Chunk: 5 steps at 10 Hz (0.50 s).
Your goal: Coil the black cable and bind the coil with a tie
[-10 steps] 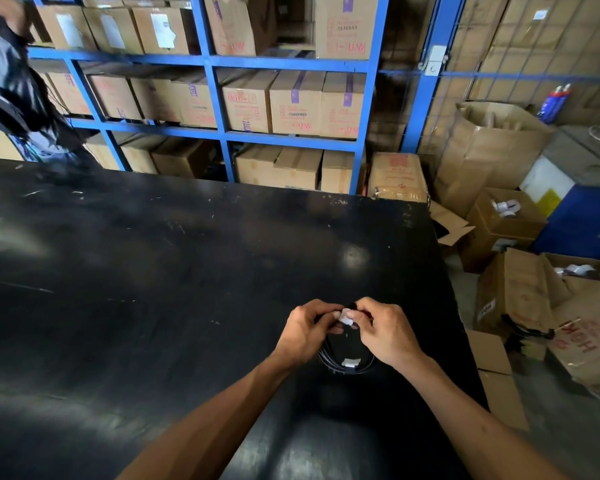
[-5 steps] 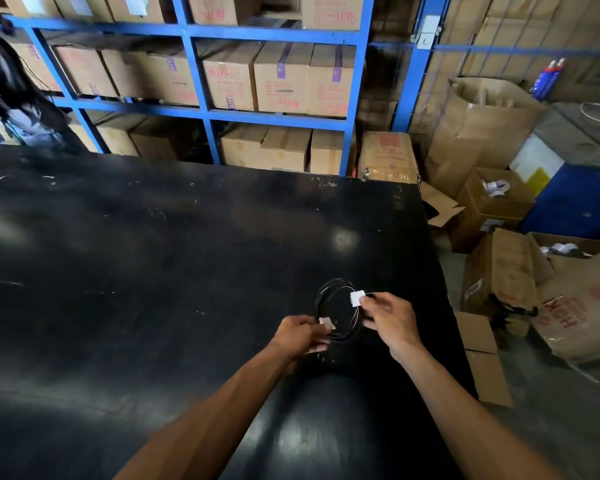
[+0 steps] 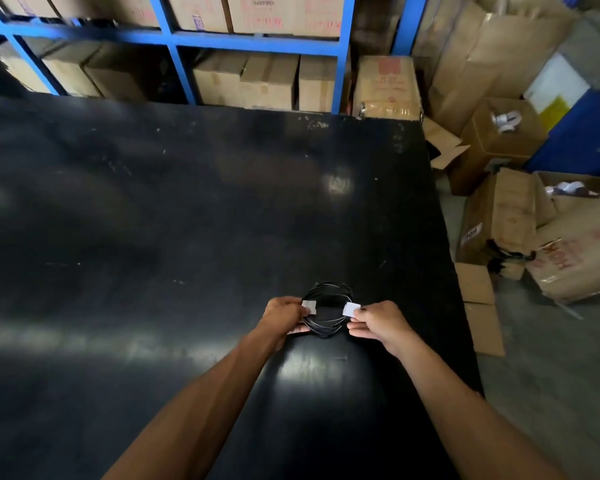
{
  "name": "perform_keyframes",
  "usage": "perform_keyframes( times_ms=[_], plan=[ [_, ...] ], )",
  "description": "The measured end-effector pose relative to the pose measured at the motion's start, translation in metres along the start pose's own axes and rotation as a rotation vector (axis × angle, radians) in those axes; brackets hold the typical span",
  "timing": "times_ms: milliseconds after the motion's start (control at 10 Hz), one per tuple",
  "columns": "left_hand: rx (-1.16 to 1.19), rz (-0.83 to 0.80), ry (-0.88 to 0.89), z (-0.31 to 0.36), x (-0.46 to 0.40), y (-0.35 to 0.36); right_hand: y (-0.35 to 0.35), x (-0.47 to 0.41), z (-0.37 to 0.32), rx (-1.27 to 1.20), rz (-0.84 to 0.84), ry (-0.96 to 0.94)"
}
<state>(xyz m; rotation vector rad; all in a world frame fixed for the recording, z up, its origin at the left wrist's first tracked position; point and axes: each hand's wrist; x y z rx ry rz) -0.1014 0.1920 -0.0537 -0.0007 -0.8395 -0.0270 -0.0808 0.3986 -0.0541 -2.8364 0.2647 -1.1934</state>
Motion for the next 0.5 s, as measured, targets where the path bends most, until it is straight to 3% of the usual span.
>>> perform_keyframes(
  times_ms=[200, 400, 500],
  plan=[
    [-0.496, 0.240, 0.117, -0.004, -0.023, 0.007, 0.009, -0.023, 0.007, 0.163, 0.117, 0.023],
    [-0.606, 0.248, 0.196, -0.005, -0.024, 0.005, 0.008, -0.022, 0.014, 0.197, 0.109, 0.003],
    [-0.539, 0.245, 0.208, -0.027, -0.005, -0.008, 0.001, 0.004, 0.024, 0.284, 0.117, -0.064]
  ],
)
Point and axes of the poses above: each hand's wrist, its own x-axis away from the middle knuckle, its own y-axis out of the palm, z = x × y, and after that the axes turned 1 degree about -y, right-handed
